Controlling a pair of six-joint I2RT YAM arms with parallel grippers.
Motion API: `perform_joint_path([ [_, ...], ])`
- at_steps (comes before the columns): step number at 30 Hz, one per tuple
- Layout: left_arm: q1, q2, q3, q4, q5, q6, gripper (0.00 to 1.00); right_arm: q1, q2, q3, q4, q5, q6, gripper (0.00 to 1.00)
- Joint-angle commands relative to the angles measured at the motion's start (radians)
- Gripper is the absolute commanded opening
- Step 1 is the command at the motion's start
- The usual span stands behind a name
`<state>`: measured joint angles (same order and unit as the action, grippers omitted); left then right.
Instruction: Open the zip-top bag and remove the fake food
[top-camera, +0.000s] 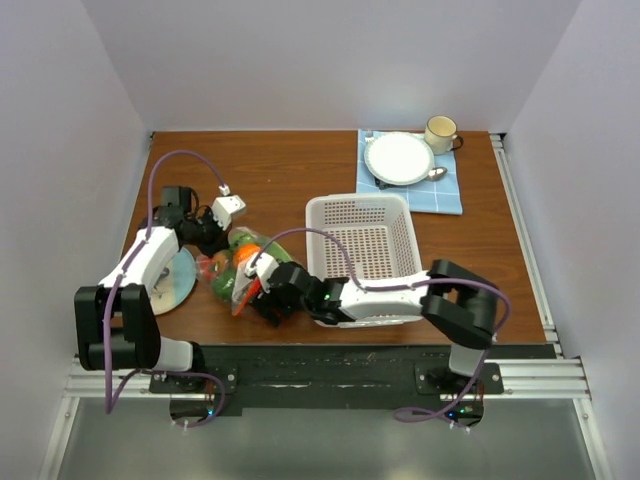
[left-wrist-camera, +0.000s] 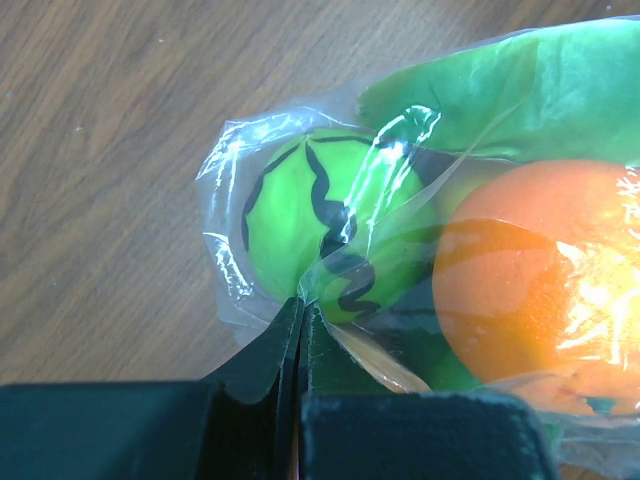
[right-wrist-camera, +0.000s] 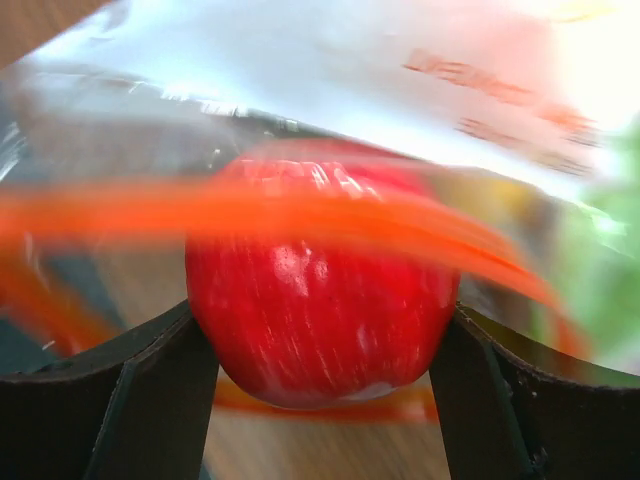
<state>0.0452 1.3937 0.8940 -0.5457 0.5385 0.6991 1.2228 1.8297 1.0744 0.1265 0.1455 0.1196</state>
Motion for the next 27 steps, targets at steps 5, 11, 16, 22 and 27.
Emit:
perform_joint_path([
  [5, 0.002, 0.06, 0.005, 0.089, -0.063, -0.013, 0.0, 0.0, -0.344, -0.143, -0.068, 0.081, -0.043, 0.53],
  [11, 0.005, 0.094, 0.04, 0.086, -0.049, -0.024, 0.0, -0.019, -0.617, -0.298, -0.166, 0.33, -0.017, 0.57],
  [16, 0.004, 0.082, 0.065, 0.055, -0.017, -0.042, 0.0, -0.187, -0.696, -0.373, -0.191, 0.496, 0.064, 0.51],
  [22, -0.001, 0.041, 0.083, 0.02, 0.014, -0.053, 0.0, -0.236, -0.532, -0.272, -0.272, 0.43, 0.11, 0.99],
  [27, -0.002, 0.008, 0.102, -0.011, 0.032, -0.055, 0.0, -0.255, -0.382, -0.199, -0.365, 0.472, 0.224, 0.99],
])
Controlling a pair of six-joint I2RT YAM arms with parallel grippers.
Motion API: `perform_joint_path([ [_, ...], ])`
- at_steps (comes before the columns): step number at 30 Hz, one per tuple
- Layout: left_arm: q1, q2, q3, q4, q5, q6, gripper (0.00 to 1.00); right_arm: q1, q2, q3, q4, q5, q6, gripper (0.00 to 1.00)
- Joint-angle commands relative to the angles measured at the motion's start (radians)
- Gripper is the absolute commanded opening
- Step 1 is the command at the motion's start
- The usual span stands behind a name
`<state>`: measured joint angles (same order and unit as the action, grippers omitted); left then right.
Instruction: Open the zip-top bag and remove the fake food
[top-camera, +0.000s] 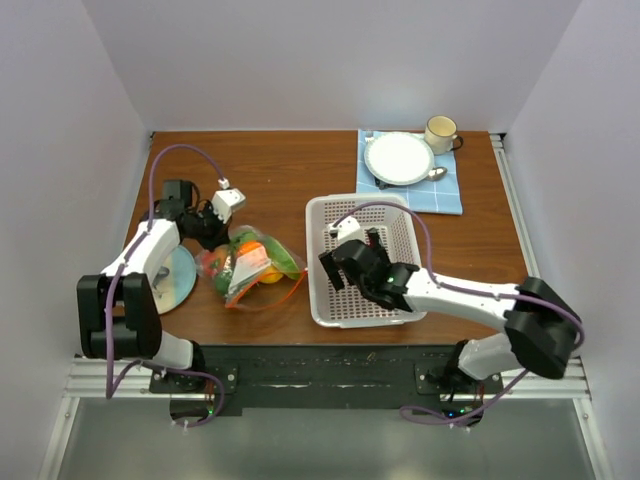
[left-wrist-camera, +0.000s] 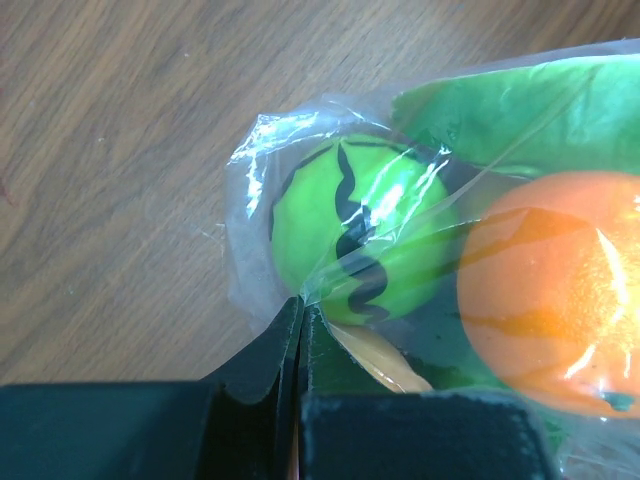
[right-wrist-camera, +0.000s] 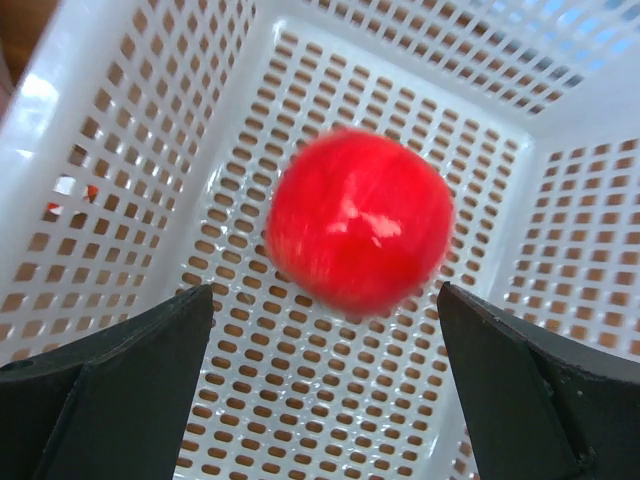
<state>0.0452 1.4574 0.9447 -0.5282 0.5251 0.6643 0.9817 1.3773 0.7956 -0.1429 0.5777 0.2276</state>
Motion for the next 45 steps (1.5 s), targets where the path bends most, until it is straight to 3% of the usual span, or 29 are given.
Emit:
perform_joint_path([
  [1, -0.004, -0.06, 0.052, -0.032, 0.05, -0.025, 0.0, -0.038, 0.101, 0.094, -0.124, 0.068, 0.145, 0.99],
  [4, -0.002, -0.075, 0.08, -0.053, 0.076, -0.035, 0.0, -0.019, 0.018, 0.084, -0.06, 0.082, 0.113, 0.99],
  [6, -0.004, -0.075, 0.104, -0.059, 0.084, -0.04, 0.0, 0.05, -0.136, -0.003, 0.137, 0.001, -0.036, 0.98],
  [8, -0.004, -0.066, 0.103, -0.047, 0.07, -0.042, 0.0, 0.15, -0.168, -0.006, 0.164, -0.021, -0.098, 0.9],
  [12, -0.004, -0.029, 0.094, -0.026, 0.049, -0.048, 0.0, 0.242, -0.071, 0.102, 0.098, -0.128, -0.119, 0.58],
  [13, -0.004, -0.025, 0.088, -0.02, 0.039, -0.052, 0.0, 0.276, -0.058, 0.103, 0.118, -0.148, -0.117, 0.38],
  [16, -0.005, -0.029, 0.075, -0.01, 0.027, -0.057, 0.0, 0.302, 0.029, 0.125, 0.18, -0.223, -0.09, 0.09],
  [19, -0.005, -0.045, 0.077, -0.016, 0.013, -0.051, 0.0, 0.304, 0.14, 0.175, 0.195, -0.266, -0.077, 0.03],
  [21, -0.004, -0.055, 0.077, -0.024, 0.006, -0.039, 0.0, 0.304, 0.175, 0.194, 0.242, -0.274, -0.079, 0.05],
  [23, -0.005, -0.06, 0.072, -0.029, -0.002, -0.032, 0.0, 0.302, 0.23, 0.212, 0.27, -0.28, -0.079, 0.2],
  [24, -0.005, -0.063, 0.071, -0.032, -0.004, -0.026, 0.0, 0.301, 0.252, 0.218, 0.304, -0.273, -0.085, 0.22],
  [28, -0.005, -0.072, 0.048, -0.033, -0.002, -0.017, 0.0, 0.29, 0.357, 0.257, 0.384, -0.242, -0.099, 0.61],
  [33, -0.005, -0.075, 0.029, -0.039, 0.004, 0.004, 0.0, 0.279, 0.436, 0.303, 0.535, -0.09, -0.18, 0.87],
  [36, -0.004, -0.075, 0.019, -0.049, 0.007, 0.027, 0.0, 0.269, 0.489, 0.315, 0.652, 0.011, -0.255, 0.98],
  [38, -0.004, -0.075, 0.011, -0.059, 0.01, 0.037, 0.0, 0.259, 0.511, 0.324, 0.699, 0.019, -0.28, 0.99],
  [42, -0.005, -0.069, -0.001, -0.065, 0.007, 0.067, 0.0, 0.227, 0.533, 0.35, 0.761, -0.025, -0.272, 0.98],
  [45, -0.004, -0.063, -0.012, -0.064, -0.016, 0.081, 0.0, 0.229, 0.427, 0.297, 0.732, -0.163, -0.258, 0.95],
])
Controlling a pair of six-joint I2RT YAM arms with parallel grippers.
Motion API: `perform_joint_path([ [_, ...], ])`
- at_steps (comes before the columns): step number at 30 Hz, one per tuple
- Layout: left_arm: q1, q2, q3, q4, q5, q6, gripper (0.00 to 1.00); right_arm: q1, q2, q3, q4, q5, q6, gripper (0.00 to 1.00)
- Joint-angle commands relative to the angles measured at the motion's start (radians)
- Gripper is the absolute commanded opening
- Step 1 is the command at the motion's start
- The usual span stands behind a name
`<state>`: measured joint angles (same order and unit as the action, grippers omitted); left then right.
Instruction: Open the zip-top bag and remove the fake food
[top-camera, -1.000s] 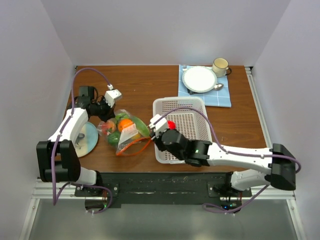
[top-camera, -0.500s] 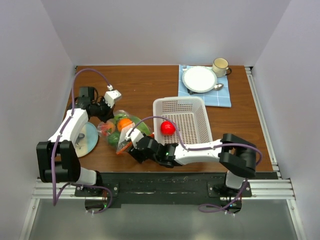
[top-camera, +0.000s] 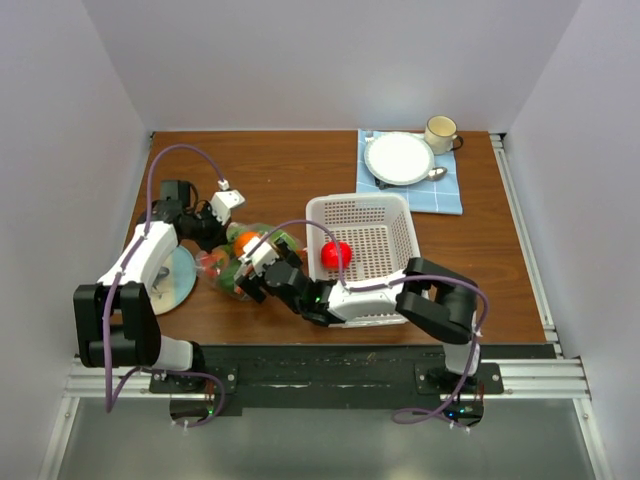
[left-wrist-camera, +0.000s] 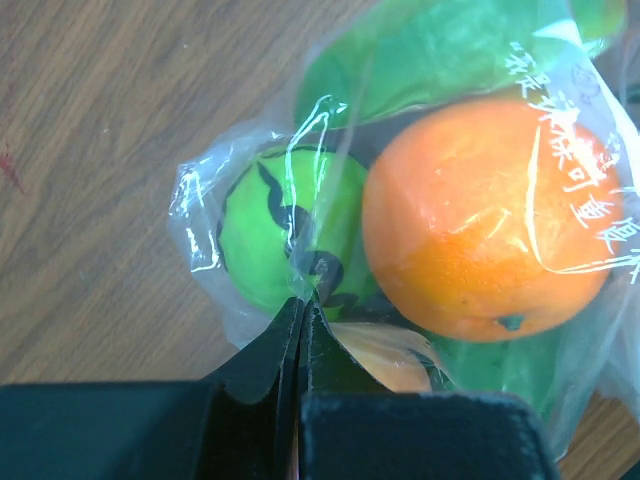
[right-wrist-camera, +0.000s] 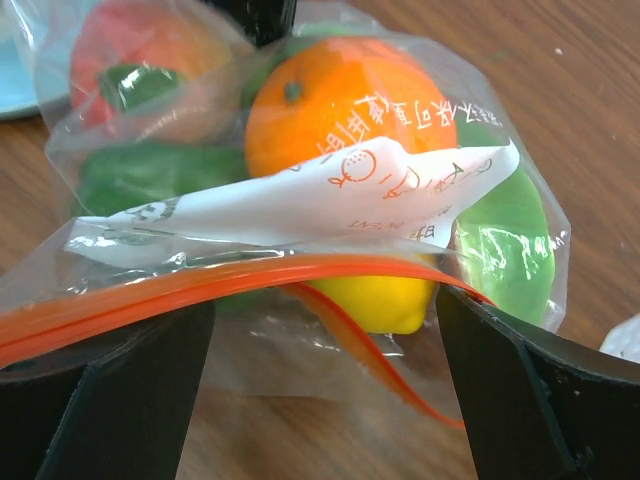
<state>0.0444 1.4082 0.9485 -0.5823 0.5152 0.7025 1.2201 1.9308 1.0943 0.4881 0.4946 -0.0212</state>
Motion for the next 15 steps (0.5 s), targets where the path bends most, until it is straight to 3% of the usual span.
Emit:
perform_joint_path([
  [1, -0.003, -0.014, -0.022, -0.007, -0.018, 0.046, 0.0, -0.01, -0.159, -0.04, 0.08, -0.131, 0.007, 0.95],
  [5, -0.003, 0.005, -0.034, 0.028, -0.04, 0.051, 0.0, -0.011, -0.335, -0.152, -0.052, -0.195, 0.093, 0.91],
  [8, -0.001, 0.017, -0.033, 0.042, -0.04, 0.049, 0.0, -0.011, -0.426, -0.24, -0.083, -0.196, 0.145, 0.83],
  [11, -0.002, 0.023, -0.028, 0.044, -0.037, 0.045, 0.0, -0.024, -0.422, -0.26, -0.089, -0.172, 0.199, 0.67],
  [13, -0.001, 0.021, -0.022, 0.041, -0.038, 0.043, 0.0, -0.045, -0.403, -0.242, -0.094, -0.206, 0.236, 0.4],
  [15, -0.001, 0.014, -0.02, 0.035, -0.044, 0.046, 0.0, -0.05, -0.371, -0.234, -0.08, -0.244, 0.288, 0.06],
])
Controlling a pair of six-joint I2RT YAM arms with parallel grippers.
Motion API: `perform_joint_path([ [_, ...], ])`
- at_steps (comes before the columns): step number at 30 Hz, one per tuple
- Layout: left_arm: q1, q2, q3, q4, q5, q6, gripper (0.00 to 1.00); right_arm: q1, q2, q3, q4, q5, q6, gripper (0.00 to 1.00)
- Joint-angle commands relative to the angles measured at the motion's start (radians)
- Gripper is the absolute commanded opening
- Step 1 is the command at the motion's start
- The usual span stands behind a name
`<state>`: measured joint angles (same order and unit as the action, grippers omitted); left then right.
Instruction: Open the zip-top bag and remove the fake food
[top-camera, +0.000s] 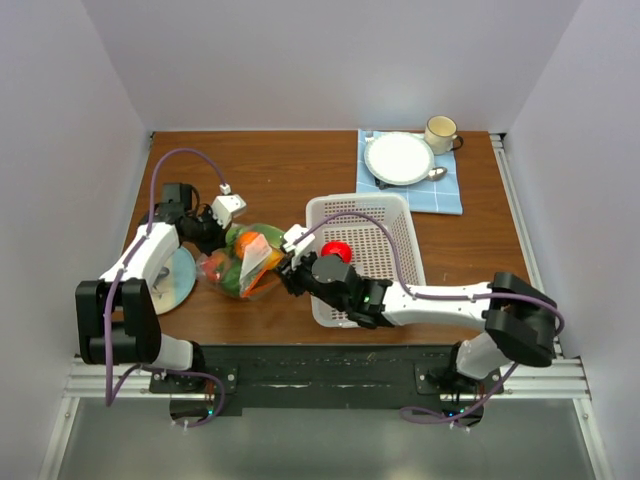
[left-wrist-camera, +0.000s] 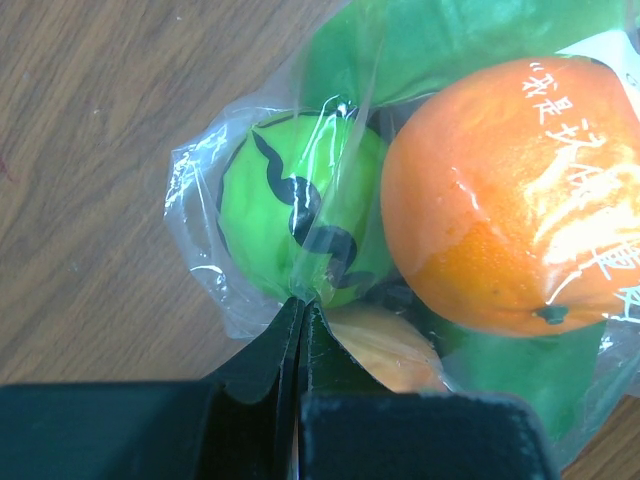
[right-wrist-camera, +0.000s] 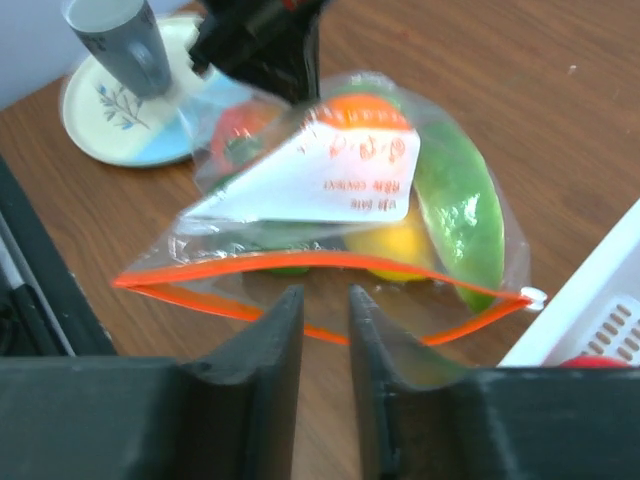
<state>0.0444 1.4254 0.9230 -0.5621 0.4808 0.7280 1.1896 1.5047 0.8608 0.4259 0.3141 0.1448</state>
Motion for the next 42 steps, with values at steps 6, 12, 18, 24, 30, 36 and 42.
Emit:
perform_joint_path([
  [6, -0.001, -0.025, 0.0, 0.01, -0.036, 0.031, 0.0, -0.089, 0.198, 0.099, -0.102, 0.04, 0.197, 0.07],
  [12, -0.001, -0.036, 0.01, -0.001, -0.033, 0.033, 0.0, -0.205, 0.241, 0.153, -0.161, 0.103, 0.246, 0.1],
  [18, -0.001, -0.031, 0.034, -0.005, -0.024, 0.028, 0.0, -0.226, 0.155, 0.049, -0.161, 0.146, 0.239, 0.09],
  [24, -0.003, 0.009, 0.074, -0.012, 0.015, 0.002, 0.0, -0.2, 0.12, -0.011, -0.086, -0.013, 0.216, 0.16],
  [30, -0.008, 0.018, 0.093, -0.021, 0.019, -0.007, 0.0, -0.127, 0.089, -0.014, -0.024, -0.012, 0.18, 0.16],
  [36, -0.006, 0.017, 0.089, -0.024, 0.016, -0.006, 0.0, -0.119, 0.112, -0.009, 0.004, -0.055, 0.213, 0.13],
  [42, -0.009, 0.017, 0.085, -0.022, 0.03, -0.012, 0.0, -0.12, 0.176, 0.042, 0.056, -0.078, 0.226, 0.19],
])
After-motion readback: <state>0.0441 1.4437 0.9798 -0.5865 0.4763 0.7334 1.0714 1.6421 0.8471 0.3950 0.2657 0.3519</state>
